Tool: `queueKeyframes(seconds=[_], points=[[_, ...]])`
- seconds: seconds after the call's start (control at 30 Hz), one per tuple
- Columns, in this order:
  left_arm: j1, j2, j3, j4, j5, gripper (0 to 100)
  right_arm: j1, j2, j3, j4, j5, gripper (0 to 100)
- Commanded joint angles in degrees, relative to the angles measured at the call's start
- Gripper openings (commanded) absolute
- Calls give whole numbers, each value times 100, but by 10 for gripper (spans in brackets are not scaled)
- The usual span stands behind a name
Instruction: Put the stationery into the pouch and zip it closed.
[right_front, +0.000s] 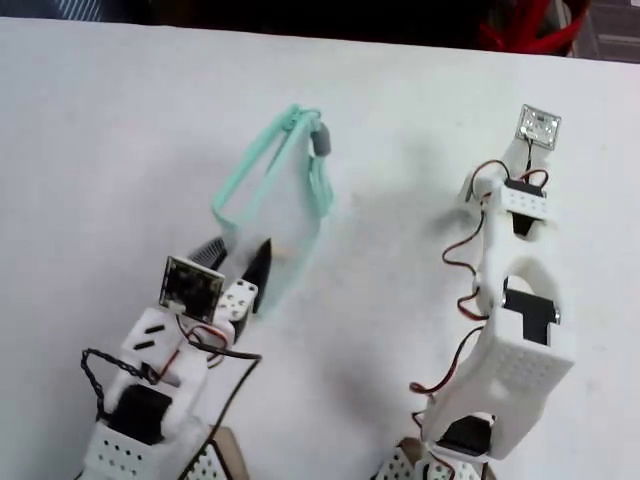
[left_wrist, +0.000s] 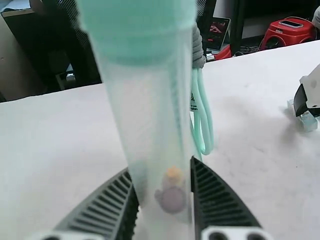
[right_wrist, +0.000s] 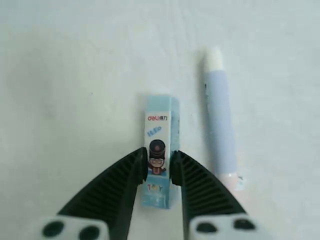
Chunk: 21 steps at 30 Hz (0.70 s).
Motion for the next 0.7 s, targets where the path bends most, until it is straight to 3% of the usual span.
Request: queueKeyframes(seconds=[0.0,0.67], points=[[-40,-48,-88,-132,53,124,31,-40,-229,-40,79,26],[-31,-48,35,-158,53,124,40,-92,-237,453,70,18]])
